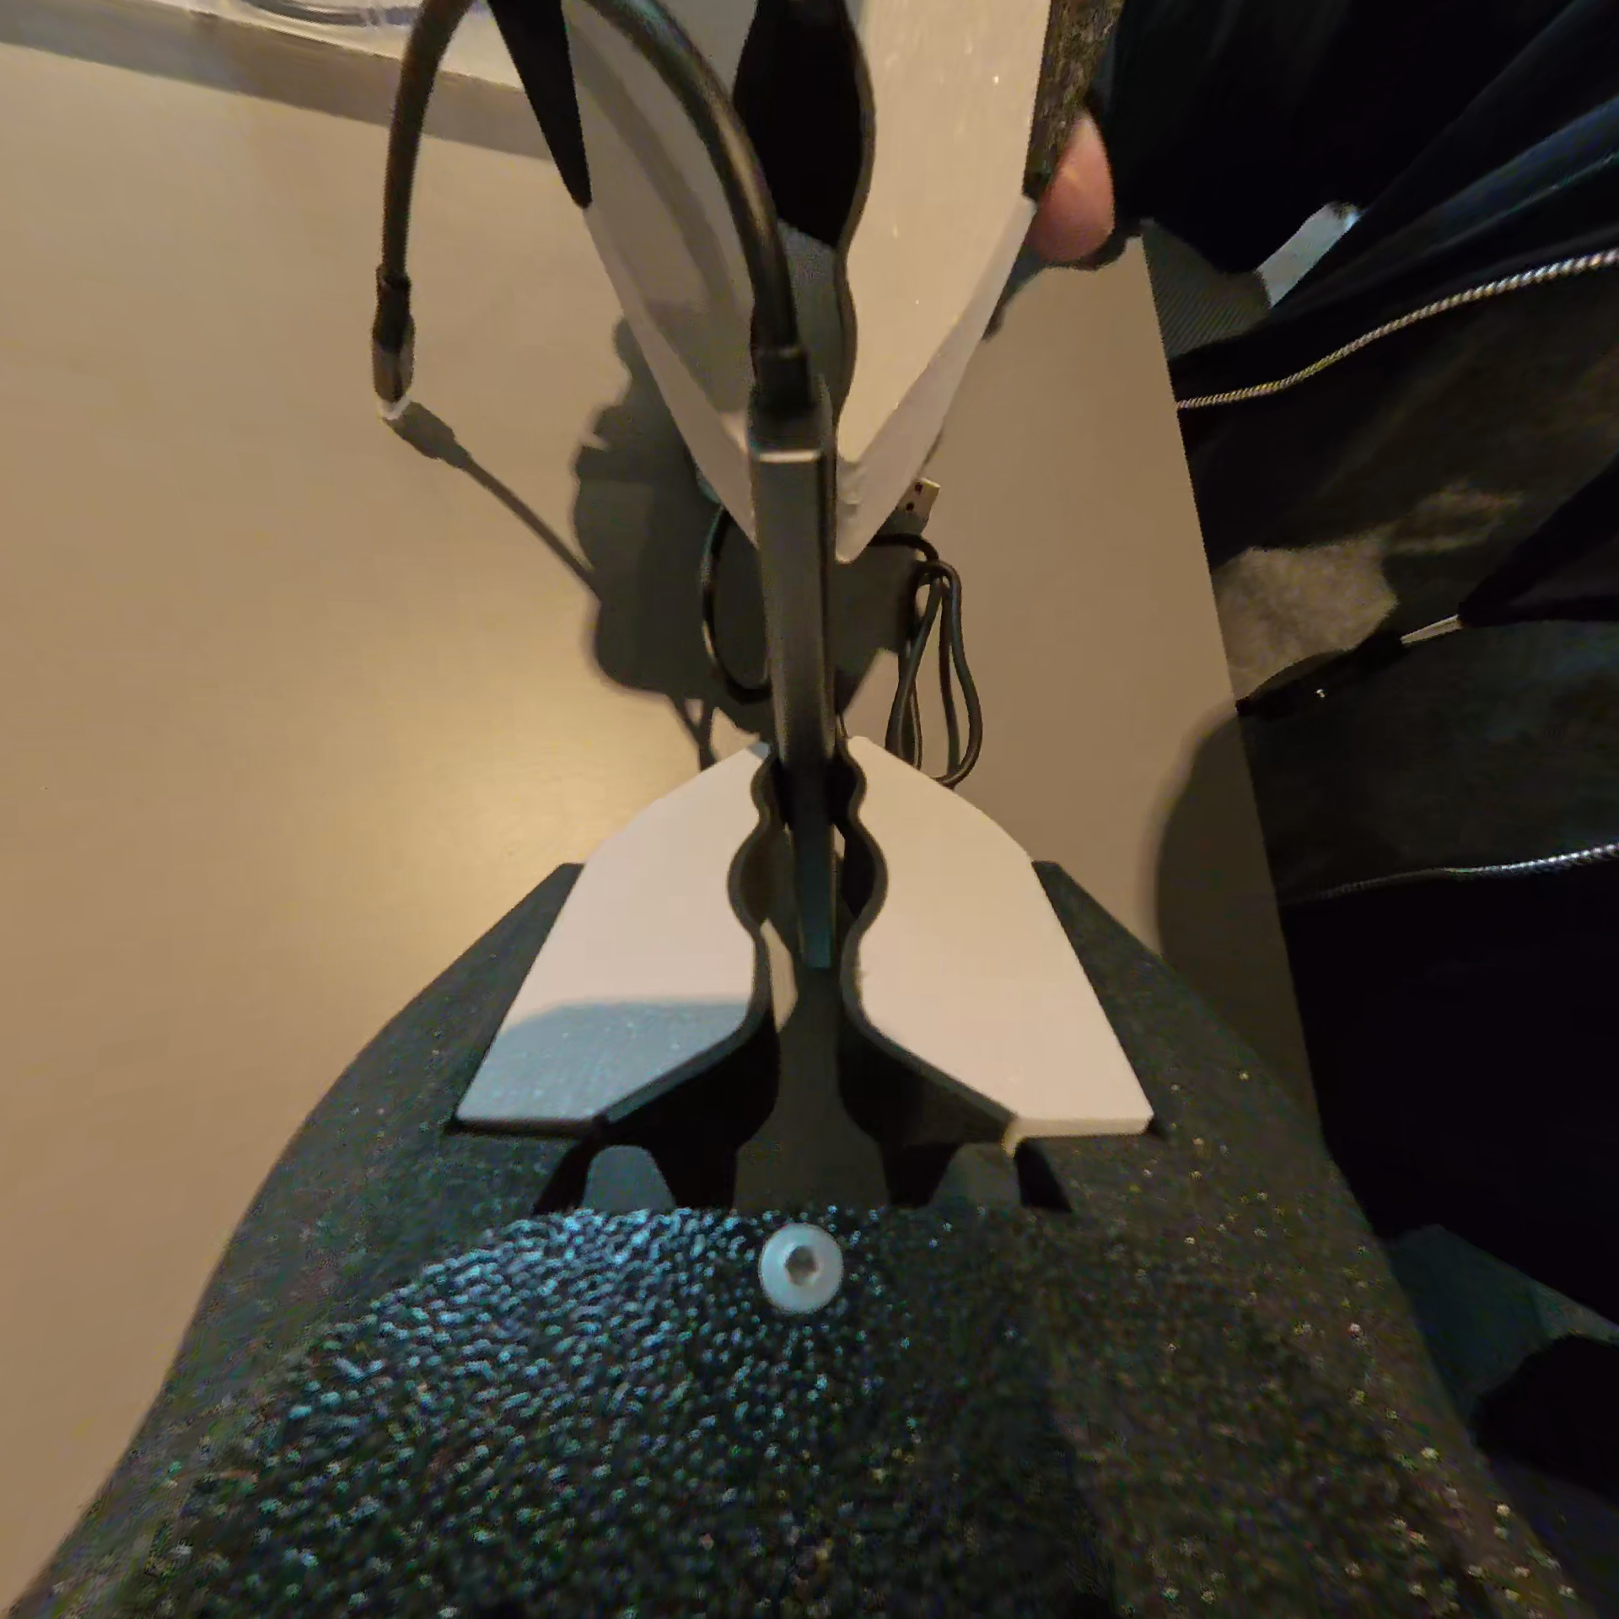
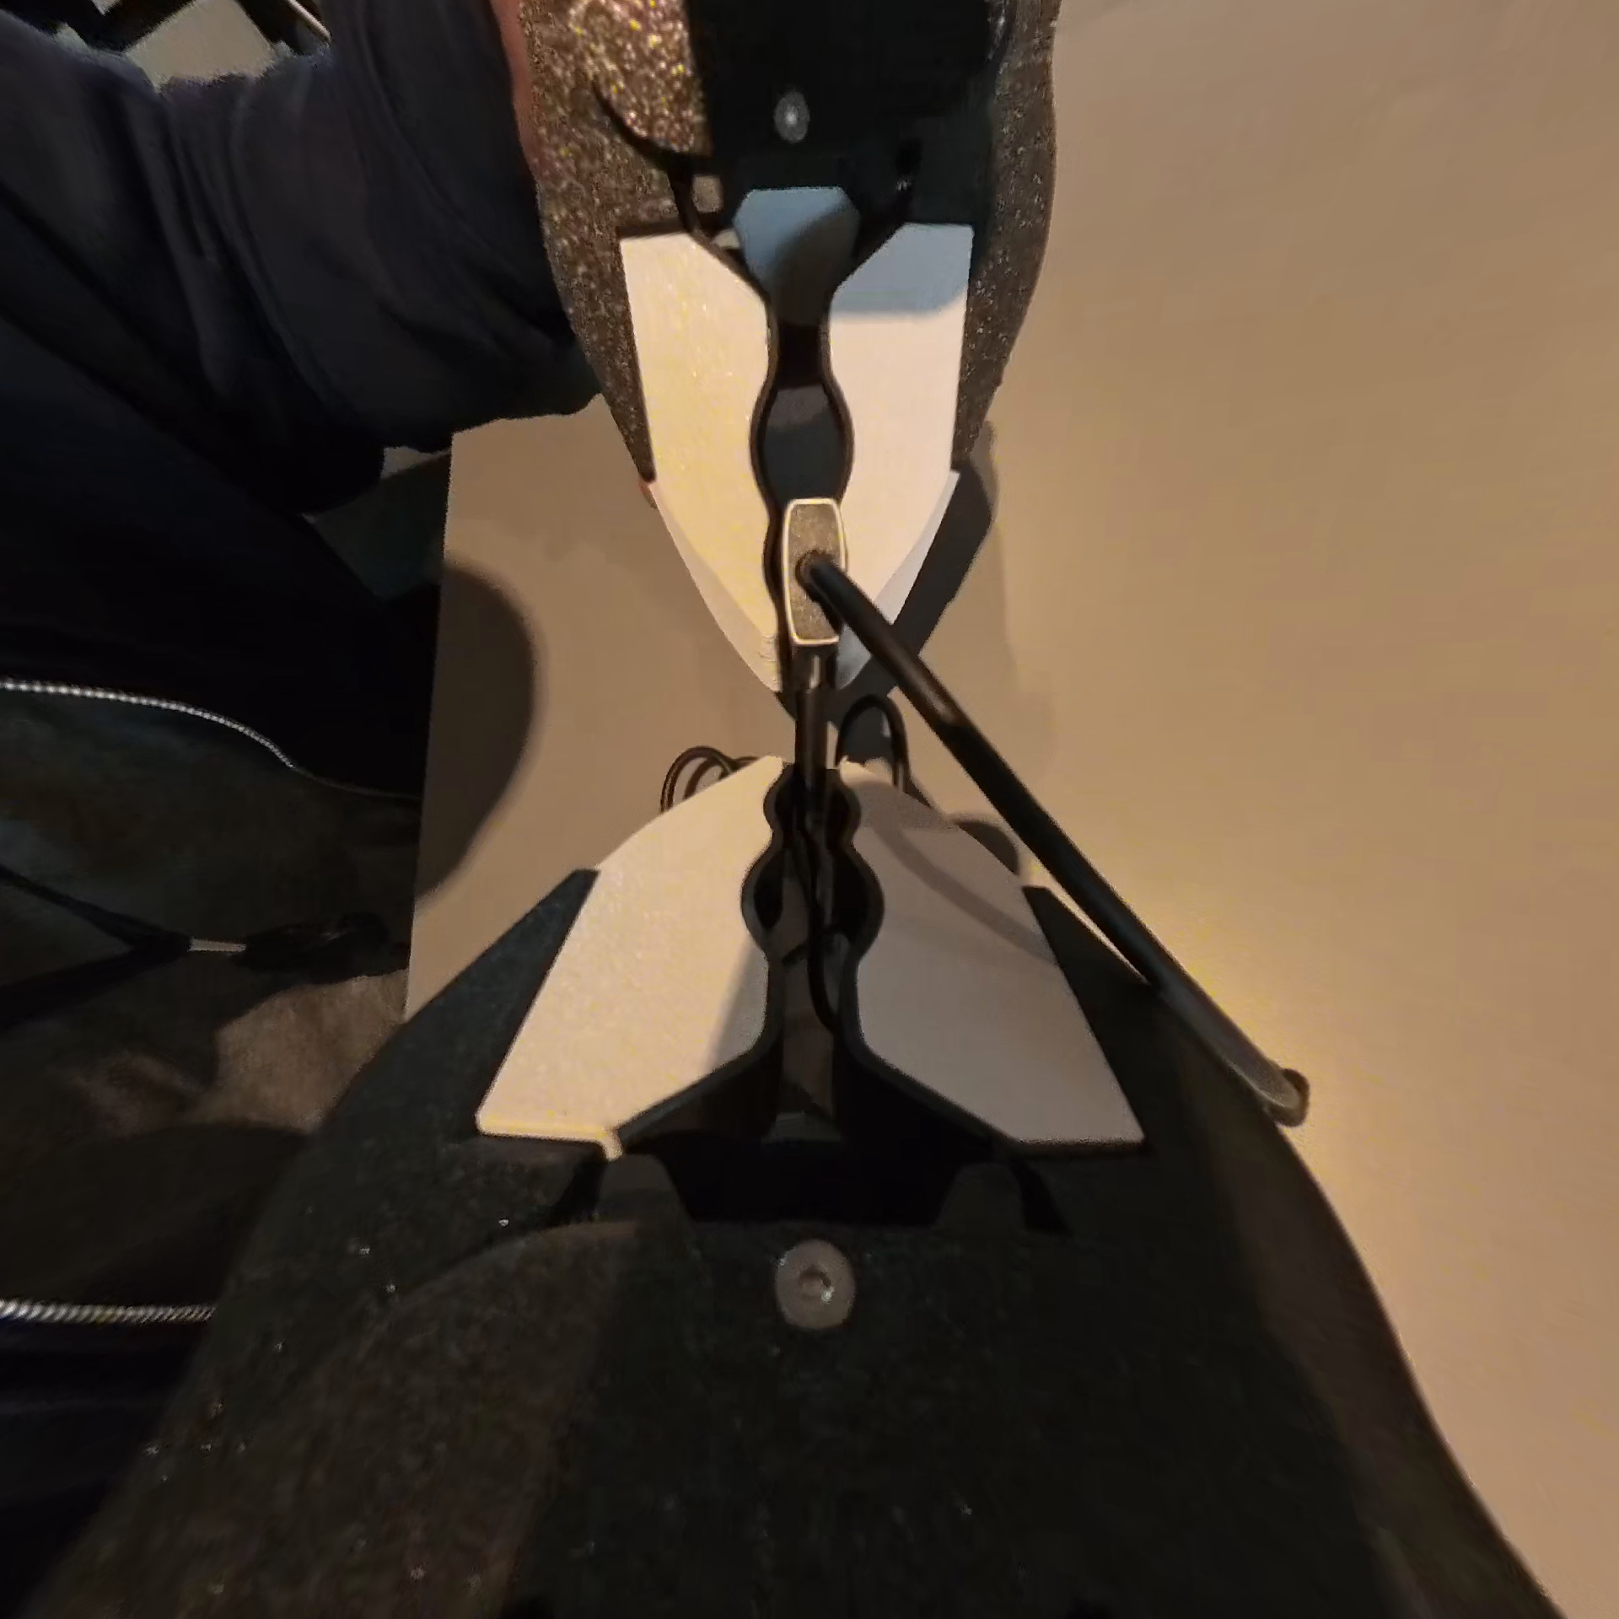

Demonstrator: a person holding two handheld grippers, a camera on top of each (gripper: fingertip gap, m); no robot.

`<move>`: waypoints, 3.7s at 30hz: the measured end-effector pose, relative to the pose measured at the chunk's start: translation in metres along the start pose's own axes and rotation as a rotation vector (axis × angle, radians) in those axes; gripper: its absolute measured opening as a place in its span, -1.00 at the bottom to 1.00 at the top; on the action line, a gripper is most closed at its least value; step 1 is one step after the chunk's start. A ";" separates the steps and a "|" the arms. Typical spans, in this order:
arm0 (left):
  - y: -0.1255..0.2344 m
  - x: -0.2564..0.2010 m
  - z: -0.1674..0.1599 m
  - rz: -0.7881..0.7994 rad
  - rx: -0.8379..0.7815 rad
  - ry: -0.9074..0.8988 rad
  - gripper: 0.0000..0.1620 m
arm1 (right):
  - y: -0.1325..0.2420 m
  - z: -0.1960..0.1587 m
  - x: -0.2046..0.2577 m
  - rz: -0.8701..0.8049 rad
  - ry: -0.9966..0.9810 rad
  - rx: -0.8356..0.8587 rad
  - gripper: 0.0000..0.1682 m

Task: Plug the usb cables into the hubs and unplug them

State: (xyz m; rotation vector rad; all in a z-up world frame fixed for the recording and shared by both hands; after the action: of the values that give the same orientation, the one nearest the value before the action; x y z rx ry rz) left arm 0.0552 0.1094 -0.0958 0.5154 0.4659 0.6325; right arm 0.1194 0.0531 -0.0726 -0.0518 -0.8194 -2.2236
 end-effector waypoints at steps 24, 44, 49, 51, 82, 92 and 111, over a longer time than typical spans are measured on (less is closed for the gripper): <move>0.008 -0.001 0.003 0.000 -0.095 -0.010 -0.84 | 0.002 0.001 0.001 -0.021 0.040 -0.019 -0.93; 0.019 0.000 0.020 -0.064 -0.297 0.007 -0.88 | 0.001 0.001 0.002 0.005 0.063 -0.024 -0.94; 0.017 -0.001 0.020 -0.071 -0.282 0.010 -0.88 | 0.001 -0.001 0.003 0.021 0.056 -0.005 -0.94; 0.018 -0.001 0.020 -0.064 -0.275 0.003 -0.88 | 0.000 0.000 0.003 0.024 0.050 -0.011 -0.94; 0.055 0.045 0.033 -0.053 -0.811 0.351 -0.89 | 0.073 0.062 -0.012 -0.193 -0.035 -0.742 -0.81; 0.057 0.044 0.045 -0.110 -1.044 0.408 -0.89 | 0.037 0.050 -0.028 -0.186 -0.237 -0.814 -0.70; 0.041 0.036 0.048 -0.092 -0.947 0.342 -0.89 | 0.039 0.049 -0.031 -0.186 -0.251 -0.897 -0.92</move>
State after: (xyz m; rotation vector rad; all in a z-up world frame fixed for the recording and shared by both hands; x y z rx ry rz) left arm 0.0895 0.1468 -0.0441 -0.5168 0.4500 0.7736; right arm 0.1575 0.0814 -0.0211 -0.7136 0.1199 -2.6222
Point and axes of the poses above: each gripper's, where its closed fingertips meet, y back along the fingers, z out of its top, x = y × z across the jaws, the point moved 4 cm from there along y, back along the fingers, and after that the axes turned 7 degrees about -x, right-handed, at the moved point
